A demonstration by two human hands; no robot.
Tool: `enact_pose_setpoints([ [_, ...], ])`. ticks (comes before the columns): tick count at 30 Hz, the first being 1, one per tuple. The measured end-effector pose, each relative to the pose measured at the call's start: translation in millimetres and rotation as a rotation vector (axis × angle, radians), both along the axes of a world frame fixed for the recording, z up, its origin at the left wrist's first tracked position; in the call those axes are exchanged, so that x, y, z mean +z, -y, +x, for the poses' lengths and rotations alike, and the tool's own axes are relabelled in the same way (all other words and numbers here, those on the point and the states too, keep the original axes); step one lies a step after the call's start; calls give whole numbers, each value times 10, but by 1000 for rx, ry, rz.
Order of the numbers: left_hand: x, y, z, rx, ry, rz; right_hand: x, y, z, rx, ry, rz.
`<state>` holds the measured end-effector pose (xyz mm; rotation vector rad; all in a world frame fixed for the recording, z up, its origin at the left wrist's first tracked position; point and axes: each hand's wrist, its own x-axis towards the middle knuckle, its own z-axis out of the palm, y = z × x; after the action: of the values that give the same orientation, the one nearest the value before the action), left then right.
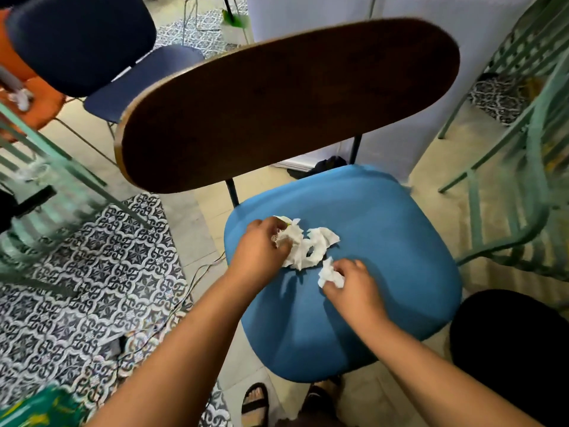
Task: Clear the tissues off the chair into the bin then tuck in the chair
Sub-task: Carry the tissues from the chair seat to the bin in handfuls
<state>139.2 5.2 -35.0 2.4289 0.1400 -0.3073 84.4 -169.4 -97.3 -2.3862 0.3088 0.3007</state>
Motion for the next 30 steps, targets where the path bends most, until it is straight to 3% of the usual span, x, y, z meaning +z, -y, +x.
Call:
enact_pose_setpoints([
  [5,-134,153,-10,-172,-24,375,-36,303,18,-26,4,133],
  [8,-208,210,21,-186,3,469,-70,416,4,-47,2,178],
  [18,-225,326,71,-215,111,404,-73,611,-19,-193,30,274],
  [30,141,164,52,-347,276,203,93,484,-520,-585,165,365],
])
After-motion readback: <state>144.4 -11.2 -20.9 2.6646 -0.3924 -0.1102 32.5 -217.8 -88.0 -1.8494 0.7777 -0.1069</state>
